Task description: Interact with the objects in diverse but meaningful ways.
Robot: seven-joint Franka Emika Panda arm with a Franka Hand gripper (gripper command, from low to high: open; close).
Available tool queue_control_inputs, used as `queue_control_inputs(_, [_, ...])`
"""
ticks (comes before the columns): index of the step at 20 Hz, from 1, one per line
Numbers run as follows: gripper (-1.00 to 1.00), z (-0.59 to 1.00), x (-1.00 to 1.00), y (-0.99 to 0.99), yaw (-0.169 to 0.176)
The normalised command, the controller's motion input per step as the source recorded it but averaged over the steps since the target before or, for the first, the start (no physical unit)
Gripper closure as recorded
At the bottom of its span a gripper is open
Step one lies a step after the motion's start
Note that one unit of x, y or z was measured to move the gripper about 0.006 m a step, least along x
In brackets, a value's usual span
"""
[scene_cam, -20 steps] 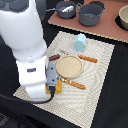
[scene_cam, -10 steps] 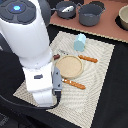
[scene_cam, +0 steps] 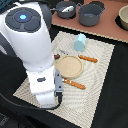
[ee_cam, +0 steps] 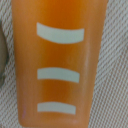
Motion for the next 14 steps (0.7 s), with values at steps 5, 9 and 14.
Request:
queue_control_inputs(5, [1.0, -0.04, 0.34, -0.09, 0.004])
queue_control_inputs(9, [1.0, 0.26, 0.28, -0.08, 0.012])
queue_control_inputs(14, [1.0, 0.86, 0.07, 0.02, 0.015])
